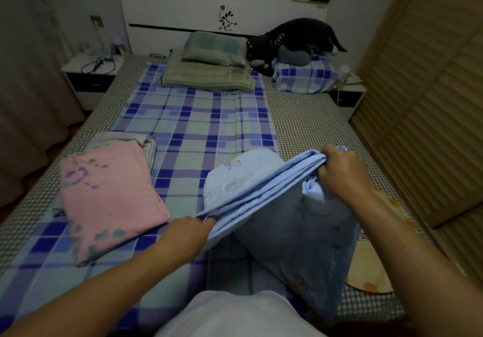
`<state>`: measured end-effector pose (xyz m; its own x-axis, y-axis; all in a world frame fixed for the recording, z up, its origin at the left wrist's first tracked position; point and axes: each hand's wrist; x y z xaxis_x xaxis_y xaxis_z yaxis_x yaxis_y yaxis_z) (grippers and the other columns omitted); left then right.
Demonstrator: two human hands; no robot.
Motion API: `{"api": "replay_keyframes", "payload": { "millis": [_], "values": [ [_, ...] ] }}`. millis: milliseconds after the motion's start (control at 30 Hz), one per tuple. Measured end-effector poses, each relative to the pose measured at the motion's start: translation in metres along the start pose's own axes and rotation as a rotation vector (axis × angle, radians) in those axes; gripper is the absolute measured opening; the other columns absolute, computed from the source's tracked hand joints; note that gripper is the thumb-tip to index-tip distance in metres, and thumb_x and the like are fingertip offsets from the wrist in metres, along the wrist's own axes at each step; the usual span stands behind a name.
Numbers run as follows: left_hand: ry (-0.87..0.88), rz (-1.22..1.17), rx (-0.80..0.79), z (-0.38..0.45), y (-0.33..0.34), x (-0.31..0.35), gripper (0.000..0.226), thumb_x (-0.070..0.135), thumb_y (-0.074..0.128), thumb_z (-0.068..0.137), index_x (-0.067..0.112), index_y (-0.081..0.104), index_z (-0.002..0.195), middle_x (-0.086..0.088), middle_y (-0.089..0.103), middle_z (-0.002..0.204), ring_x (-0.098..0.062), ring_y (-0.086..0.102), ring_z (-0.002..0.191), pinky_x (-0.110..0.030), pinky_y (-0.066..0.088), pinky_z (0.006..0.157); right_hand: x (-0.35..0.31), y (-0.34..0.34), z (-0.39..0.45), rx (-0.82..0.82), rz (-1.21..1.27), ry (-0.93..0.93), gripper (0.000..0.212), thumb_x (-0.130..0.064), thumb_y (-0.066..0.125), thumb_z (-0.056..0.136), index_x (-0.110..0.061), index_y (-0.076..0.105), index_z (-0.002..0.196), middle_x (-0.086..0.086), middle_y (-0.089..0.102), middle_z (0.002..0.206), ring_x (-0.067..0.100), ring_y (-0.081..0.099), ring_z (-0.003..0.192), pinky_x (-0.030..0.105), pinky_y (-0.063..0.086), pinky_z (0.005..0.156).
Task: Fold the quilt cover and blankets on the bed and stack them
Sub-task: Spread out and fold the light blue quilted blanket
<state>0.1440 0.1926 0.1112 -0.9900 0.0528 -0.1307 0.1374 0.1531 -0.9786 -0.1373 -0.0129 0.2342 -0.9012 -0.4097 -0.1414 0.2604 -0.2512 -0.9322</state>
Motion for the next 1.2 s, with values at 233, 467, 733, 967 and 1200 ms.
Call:
{"api": "replay_keyframes", "payload": {
  "millis": [233, 467, 733, 967, 1200],
  "values": [
    [0.030, -0.536, 0.318, -0.035, 0.021, -0.052, 0.030, 0.047, 0.050, 0.095, 0.026, 0.066, 0.110, 0.005, 0.063, 0.110, -0.007, 0.060, 0.084, -0.016, 0.048, 0.073, 0.035, 0.002, 0.009, -0.007, -0.087, 0.117, 0.009, -0.019, 0.056, 0.082, -0.015, 0.059, 0.089, 0.022, 0.064, 0.088, 0.042, 0.062, 0.079, 0.038, 0.042, 0.060],
    [0.060, -0.620, 0.528, -0.043, 0.001, -0.056, 0.036, 0.043, 0.048, 0.099, 0.018, 0.073, 0.104, 0.005, 0.056, 0.099, -0.009, 0.057, 0.079, -0.023, 0.050, 0.068, 0.034, 0.011, 0.007, -0.018, -0.031, 0.122, 0.007, -0.015, 0.056, 0.081, -0.014, 0.055, 0.087, 0.025, 0.061, 0.088, 0.046, 0.061, 0.079, 0.040, 0.041, 0.061],
    [-0.008, -0.656, 0.655, -0.035, -0.007, -0.049, 0.023, 0.024, 0.055, 0.089, 0.015, 0.074, 0.097, 0.004, 0.056, 0.094, -0.015, 0.056, 0.086, -0.028, 0.049, 0.077, 0.033, 0.006, 0.008, -0.017, 0.037, 0.161, 0.005, -0.013, 0.055, 0.081, -0.013, 0.057, 0.086, 0.027, 0.061, 0.091, 0.047, 0.060, 0.083, 0.041, 0.042, 0.064],
    [-0.173, -0.844, 0.861, -0.047, -0.017, -0.045, 0.030, -0.003, 0.065, 0.076, 0.025, 0.056, 0.082, 0.004, 0.050, 0.083, -0.015, 0.052, 0.076, -0.038, 0.049, 0.068, 0.036, 0.009, 0.005, -0.029, -0.012, 0.174, 0.009, -0.016, 0.056, 0.081, -0.013, 0.054, 0.089, 0.028, 0.062, 0.093, 0.047, 0.061, 0.083, 0.043, 0.046, 0.065],
    [-0.426, -0.918, 0.547, -0.029, -0.039, -0.054, 0.074, 0.001, 0.065, 0.080, 0.033, 0.041, 0.142, 0.004, 0.033, 0.124, -0.012, 0.050, 0.092, -0.022, 0.052, 0.077, 0.027, 0.003, -0.002, 0.021, 0.038, 0.162, 0.003, -0.014, 0.057, 0.081, -0.013, 0.054, 0.083, 0.026, 0.062, 0.085, 0.046, 0.060, 0.078, 0.039, 0.040, 0.059]
  ]
}}
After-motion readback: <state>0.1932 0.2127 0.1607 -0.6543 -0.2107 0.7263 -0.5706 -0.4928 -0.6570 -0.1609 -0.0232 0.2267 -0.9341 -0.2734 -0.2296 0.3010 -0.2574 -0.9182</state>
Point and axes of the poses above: each hand's wrist, its own z-axis towards the middle knuckle, its own y-axis out of the palm, x = y × z
